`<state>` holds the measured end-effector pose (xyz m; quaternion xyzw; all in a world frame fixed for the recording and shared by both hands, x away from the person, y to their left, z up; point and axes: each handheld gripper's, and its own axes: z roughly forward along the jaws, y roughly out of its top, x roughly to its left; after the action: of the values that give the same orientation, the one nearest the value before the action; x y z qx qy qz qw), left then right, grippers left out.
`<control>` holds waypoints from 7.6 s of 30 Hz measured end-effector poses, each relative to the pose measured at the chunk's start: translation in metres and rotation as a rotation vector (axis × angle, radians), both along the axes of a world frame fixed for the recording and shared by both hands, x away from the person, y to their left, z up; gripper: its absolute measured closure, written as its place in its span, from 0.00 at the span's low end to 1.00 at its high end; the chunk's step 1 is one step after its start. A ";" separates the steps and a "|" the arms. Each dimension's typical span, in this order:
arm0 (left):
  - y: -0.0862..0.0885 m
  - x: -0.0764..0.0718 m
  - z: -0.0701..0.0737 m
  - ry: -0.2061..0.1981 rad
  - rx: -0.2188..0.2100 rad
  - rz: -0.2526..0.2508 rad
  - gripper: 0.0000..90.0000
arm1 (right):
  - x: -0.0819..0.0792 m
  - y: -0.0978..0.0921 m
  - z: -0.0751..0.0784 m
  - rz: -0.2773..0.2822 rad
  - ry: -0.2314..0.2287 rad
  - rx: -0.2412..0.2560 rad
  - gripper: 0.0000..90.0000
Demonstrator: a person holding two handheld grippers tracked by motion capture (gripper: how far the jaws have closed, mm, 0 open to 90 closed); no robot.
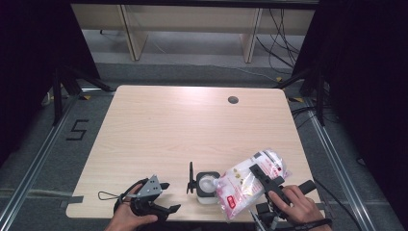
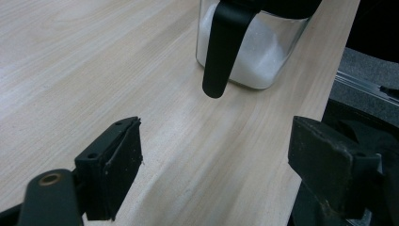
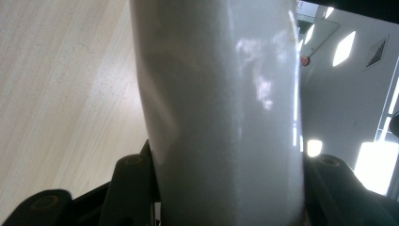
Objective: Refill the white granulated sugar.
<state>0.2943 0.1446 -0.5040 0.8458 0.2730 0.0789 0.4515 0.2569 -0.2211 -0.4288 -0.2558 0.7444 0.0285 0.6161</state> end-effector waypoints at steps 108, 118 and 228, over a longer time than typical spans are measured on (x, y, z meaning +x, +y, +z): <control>0.000 0.000 0.000 0.000 0.000 0.002 0.20 | -0.002 0.004 -0.001 0.006 -0.026 -0.036 0.60; 0.001 0.000 0.000 -0.005 0.004 0.002 0.20 | -0.002 0.004 0.000 0.011 -0.039 -0.049 0.60; 0.002 0.000 0.001 0.001 0.006 0.000 0.20 | 0.000 -0.004 0.001 -0.012 0.062 0.057 0.64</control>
<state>0.2944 0.1469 -0.5028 0.8473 0.2732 0.0792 0.4486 0.2571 -0.2251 -0.4274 -0.2326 0.7637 0.0539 0.5998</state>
